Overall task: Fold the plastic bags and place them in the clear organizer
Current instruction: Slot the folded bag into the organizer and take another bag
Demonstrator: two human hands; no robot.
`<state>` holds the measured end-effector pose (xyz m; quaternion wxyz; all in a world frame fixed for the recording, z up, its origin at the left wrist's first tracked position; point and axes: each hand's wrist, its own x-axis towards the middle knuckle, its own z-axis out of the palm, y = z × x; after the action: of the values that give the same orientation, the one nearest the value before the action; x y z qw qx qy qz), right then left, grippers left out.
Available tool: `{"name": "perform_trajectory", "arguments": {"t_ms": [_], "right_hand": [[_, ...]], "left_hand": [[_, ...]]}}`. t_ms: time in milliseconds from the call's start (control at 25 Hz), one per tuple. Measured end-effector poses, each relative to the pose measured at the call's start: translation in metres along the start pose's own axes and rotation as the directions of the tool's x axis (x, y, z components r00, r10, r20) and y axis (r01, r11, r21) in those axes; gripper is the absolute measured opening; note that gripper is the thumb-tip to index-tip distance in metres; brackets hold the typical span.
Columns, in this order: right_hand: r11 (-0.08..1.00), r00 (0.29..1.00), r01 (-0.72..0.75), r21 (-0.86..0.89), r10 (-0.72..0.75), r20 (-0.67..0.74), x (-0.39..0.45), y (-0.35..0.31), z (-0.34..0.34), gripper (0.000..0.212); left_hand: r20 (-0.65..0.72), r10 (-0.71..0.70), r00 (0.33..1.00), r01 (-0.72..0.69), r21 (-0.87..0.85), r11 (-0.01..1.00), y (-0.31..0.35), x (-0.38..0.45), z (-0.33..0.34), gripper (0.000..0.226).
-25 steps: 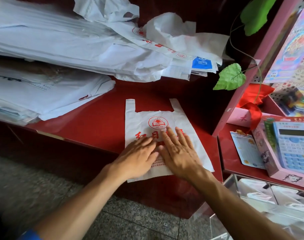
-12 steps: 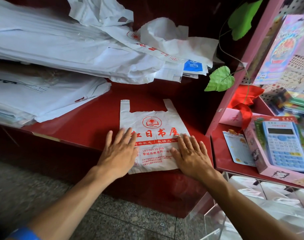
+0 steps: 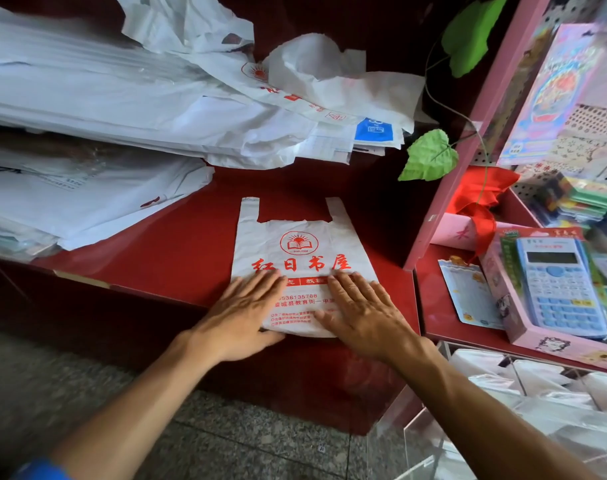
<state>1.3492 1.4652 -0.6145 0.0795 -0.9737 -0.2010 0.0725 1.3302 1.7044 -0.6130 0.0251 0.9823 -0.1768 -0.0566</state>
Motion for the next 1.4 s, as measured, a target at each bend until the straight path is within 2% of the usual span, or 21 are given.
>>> {"name": "perform_trajectory", "arguments": {"t_ms": [120,200,280,400,560,640,720,880,1000,1080,1120,1200,1280,1400], "right_hand": [[0.997,0.992,0.064,-0.049,-0.058,0.114,-0.005,0.004,-0.008,0.112],[0.991,0.991,0.070,-0.111,-0.056,0.123,-0.009,0.004,-0.007,0.115],[0.991,0.995,0.018,-0.133,-0.004,0.103,-0.009,0.003,-0.006,0.115],[0.989,0.996,-0.023,-0.147,0.035,0.083,-0.008,-0.003,-0.004,0.116],[0.991,0.996,0.085,-0.100,-0.081,0.042,-0.007,-0.006,-0.010,0.110],[0.992,0.992,0.116,-0.046,-0.114,0.043,-0.008,0.000,-0.016,0.105],[0.994,0.994,0.107,0.008,-0.107,0.008,-0.008,0.012,-0.022,0.091],[0.956,0.980,0.136,0.260,-0.092,-0.177,-0.011,0.038,-0.026,0.037],[0.888,0.984,0.097,0.449,-0.016,-0.180,-0.014,0.043,-0.028,0.022],[0.839,0.979,0.036,0.543,0.079,-0.187,-0.013,0.043,-0.029,0.012],[0.818,0.970,0.005,0.576,0.136,-0.202,-0.013,0.044,-0.028,0.014],[0.782,0.935,-0.078,0.618,0.273,-0.227,-0.012,0.047,-0.027,0.025],[0.769,0.890,-0.141,0.624,0.374,-0.260,-0.012,0.048,-0.027,0.024],[0.813,0.867,-0.211,0.542,0.412,-0.281,-0.008,0.045,-0.026,0.028]], "left_hand": [[0.009,-0.019,1.000,0.019,0.061,0.998,-0.018,-0.004,0.005,0.108],[-0.072,0.018,0.997,-0.010,0.105,0.994,-0.021,-0.008,0.015,0.120],[-0.182,0.110,0.977,-0.077,0.181,0.980,-0.015,-0.012,0.022,0.123],[-0.312,0.233,0.921,-0.192,0.156,0.969,0.004,-0.013,0.025,0.104],[-0.369,0.220,0.903,-0.220,0.043,0.975,0.003,-0.014,0.016,0.078],[-0.371,0.161,0.915,-0.206,-0.084,0.975,-0.007,-0.017,0.007,0.065],[-0.342,0.074,0.937,-0.156,-0.221,0.963,-0.021,-0.023,-0.001,0.052],[-0.378,-0.123,0.917,-0.054,-0.425,0.903,-0.046,-0.033,-0.008,0.028],[-0.391,-0.211,0.896,-0.006,-0.485,0.875,-0.048,-0.029,-0.005,0.027],[-0.385,-0.220,0.896,-0.034,-0.553,0.832,-0.044,-0.026,-0.007,0.011],[-0.373,-0.242,0.896,-0.028,-0.590,0.807,-0.043,-0.024,-0.008,0.006],[-0.323,-0.339,0.884,0.051,-0.652,0.756,-0.044,-0.020,-0.007,0.016],[-0.299,-0.410,0.862,0.110,-0.679,0.726,-0.048,-0.017,-0.003,0.027],[-0.301,-0.474,0.827,0.125,-0.725,0.678,-0.045,-0.014,-0.001,0.046]]}}
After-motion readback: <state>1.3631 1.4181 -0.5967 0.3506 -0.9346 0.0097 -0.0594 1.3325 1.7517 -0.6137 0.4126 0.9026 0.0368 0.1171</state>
